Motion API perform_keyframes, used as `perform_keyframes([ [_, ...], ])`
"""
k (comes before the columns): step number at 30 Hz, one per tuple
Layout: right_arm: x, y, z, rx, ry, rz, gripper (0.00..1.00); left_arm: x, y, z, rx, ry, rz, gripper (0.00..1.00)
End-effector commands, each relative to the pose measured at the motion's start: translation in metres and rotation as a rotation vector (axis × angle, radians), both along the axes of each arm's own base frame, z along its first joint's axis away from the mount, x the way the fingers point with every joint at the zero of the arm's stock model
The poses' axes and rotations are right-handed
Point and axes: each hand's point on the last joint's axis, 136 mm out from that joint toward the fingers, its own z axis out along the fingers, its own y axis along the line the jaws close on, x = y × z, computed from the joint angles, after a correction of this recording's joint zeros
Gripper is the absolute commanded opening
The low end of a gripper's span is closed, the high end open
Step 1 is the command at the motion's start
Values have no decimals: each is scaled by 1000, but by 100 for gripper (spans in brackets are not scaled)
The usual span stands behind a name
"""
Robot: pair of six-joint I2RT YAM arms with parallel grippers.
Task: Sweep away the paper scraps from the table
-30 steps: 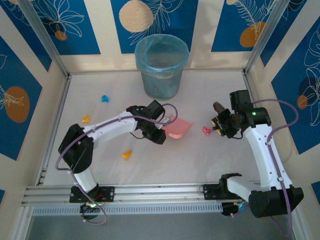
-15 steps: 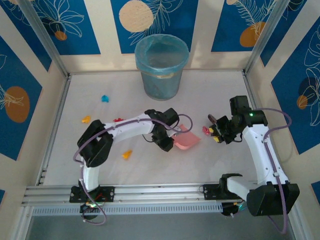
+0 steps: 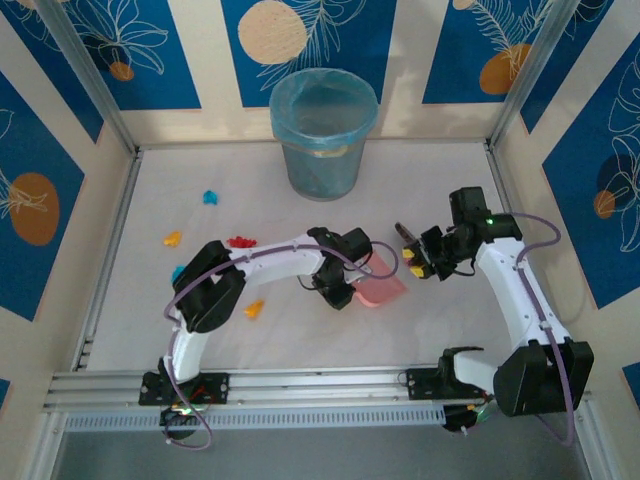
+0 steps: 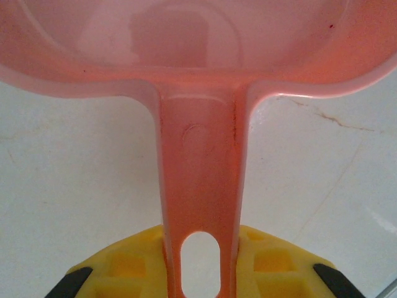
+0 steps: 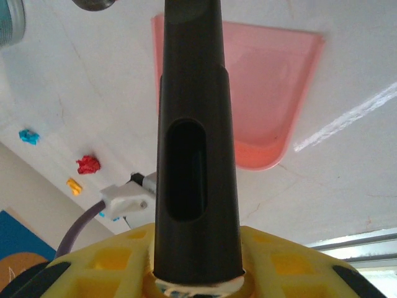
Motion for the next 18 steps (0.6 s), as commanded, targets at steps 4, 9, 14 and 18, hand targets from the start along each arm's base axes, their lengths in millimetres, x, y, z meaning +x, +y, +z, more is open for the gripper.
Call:
perform_keyframes([
  [4, -13, 30, 3, 112, 41, 45, 0, -1, 10, -15, 72, -1, -14, 0],
  [9, -23, 46, 5, 149, 58, 51, 0, 1, 10, -19, 69, -16, 0, 0],
  [14, -33, 59, 5, 195, 83, 45, 0, 1, 9, -24, 66, -14, 7, 0],
  [18, -39, 66, 7, 218, 89, 33, 0, 2, 9, -26, 64, -17, 14, 0],
])
